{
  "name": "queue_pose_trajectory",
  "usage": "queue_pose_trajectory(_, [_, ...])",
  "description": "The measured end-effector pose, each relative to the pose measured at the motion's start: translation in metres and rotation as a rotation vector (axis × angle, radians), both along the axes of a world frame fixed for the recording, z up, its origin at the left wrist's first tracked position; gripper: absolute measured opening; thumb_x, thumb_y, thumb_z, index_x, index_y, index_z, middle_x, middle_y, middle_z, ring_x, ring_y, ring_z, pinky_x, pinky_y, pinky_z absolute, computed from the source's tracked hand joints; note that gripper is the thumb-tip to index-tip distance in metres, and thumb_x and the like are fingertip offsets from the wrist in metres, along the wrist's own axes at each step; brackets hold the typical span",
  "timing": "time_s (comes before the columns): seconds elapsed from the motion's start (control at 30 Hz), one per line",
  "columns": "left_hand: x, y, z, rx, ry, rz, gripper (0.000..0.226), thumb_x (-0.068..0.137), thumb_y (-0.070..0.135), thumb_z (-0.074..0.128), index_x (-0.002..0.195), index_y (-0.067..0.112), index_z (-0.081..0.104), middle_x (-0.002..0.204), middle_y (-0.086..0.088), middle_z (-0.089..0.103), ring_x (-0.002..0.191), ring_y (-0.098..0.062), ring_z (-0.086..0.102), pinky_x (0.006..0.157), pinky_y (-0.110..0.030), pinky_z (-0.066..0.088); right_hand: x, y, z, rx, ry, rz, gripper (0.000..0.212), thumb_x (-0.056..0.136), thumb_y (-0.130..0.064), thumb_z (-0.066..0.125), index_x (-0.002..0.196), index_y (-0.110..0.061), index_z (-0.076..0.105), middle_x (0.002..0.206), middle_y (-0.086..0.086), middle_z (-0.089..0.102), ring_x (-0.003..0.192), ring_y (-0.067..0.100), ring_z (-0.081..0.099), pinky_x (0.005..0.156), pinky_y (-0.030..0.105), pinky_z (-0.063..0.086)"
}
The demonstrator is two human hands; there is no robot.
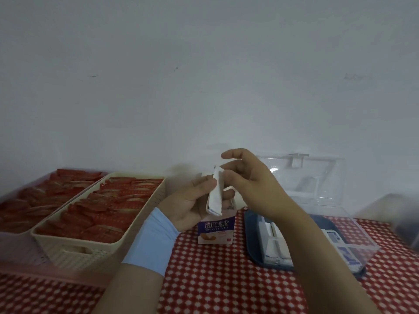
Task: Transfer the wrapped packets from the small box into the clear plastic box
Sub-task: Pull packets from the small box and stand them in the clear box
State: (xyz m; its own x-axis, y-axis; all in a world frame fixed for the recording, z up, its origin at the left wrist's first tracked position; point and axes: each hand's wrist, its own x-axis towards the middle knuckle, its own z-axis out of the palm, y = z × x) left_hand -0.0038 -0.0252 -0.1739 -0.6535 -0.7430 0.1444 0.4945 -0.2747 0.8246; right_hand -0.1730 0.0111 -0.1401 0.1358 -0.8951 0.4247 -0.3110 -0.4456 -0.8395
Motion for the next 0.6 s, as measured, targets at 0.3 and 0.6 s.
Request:
queue_pose_trajectory(0.3, [-0.024,0.018,0.005,-0.032,-0.228,0.032,0.033,0.079,0.015,0.073,0.107,0.0,0.063,0.103,-0.019,0.073,0.085,-0.027,0.074,0.068,-0.034,0.062,-0.042,0.027,0.016,0.13,0.182,-0.04,0.012,0.091,-0.006,0.069,0.09,-0.013,0.079,0.085,0.003,0.077,0.079,0.015,0.072,0.08,0.028,0.059])
queue_pose_trajectory(0.6, [-0.06,0.04,0.017,-0.688,-0.887,0.59,0.008,0.08,0.019,0.078,0.076,0.024,0.073,0.062,0.013,0.068,0.057,-0.001,0.061,0.06,-0.018,0.048,-0.074,0.036,0.021,0.155,0.325,-0.178,0.012,0.092,-0.012,0.066,0.092,-0.02,0.075,0.08,-0.005,0.075,0.07,0.002,0.07,0.066,0.02,0.056])
